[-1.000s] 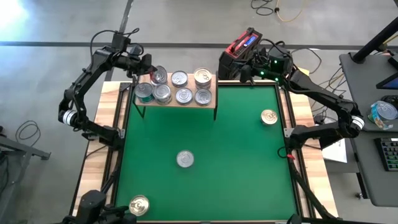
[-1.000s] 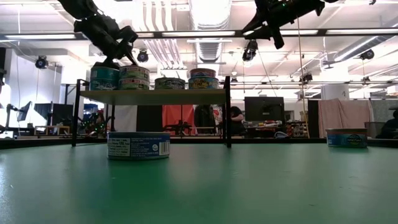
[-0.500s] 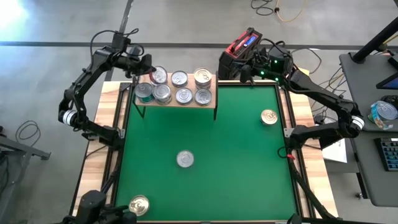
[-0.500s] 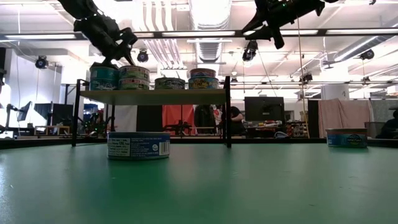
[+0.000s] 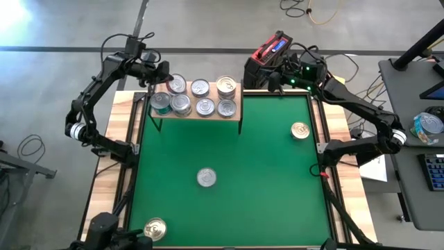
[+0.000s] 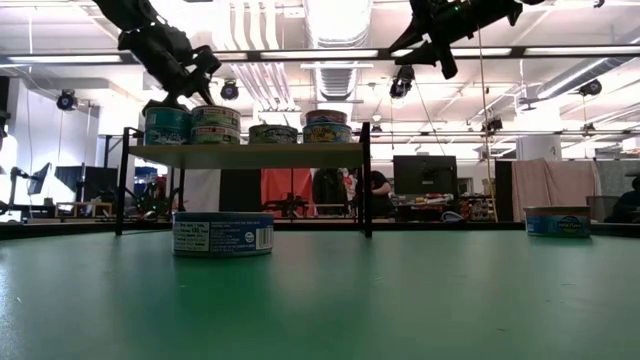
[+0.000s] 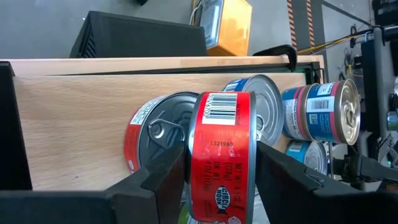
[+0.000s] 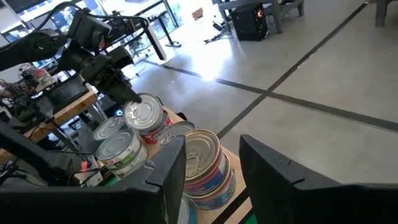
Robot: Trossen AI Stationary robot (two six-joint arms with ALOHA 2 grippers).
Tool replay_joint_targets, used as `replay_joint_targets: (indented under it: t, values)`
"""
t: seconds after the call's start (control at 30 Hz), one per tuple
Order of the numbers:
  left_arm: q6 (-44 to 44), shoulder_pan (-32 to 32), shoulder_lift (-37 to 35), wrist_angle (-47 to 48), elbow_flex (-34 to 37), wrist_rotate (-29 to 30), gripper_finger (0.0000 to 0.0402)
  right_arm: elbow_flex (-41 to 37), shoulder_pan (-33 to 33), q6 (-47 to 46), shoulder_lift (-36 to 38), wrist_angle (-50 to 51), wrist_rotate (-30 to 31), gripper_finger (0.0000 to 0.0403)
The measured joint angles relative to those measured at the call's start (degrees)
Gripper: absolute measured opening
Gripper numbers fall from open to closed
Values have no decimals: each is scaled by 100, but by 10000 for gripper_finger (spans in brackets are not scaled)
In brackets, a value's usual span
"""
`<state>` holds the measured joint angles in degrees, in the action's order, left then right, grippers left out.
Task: Stack canned seafood by type on shelf
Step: Stack the red tuna can on top of the red tuna can on the shelf
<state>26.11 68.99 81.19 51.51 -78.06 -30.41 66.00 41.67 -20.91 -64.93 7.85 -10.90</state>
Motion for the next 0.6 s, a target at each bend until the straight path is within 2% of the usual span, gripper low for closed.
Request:
replay_joint_targets:
  t: [0.6]
  values:
    - [-9,0,0,-2,0,-2,165,2,-2,11,0,0,0,145]
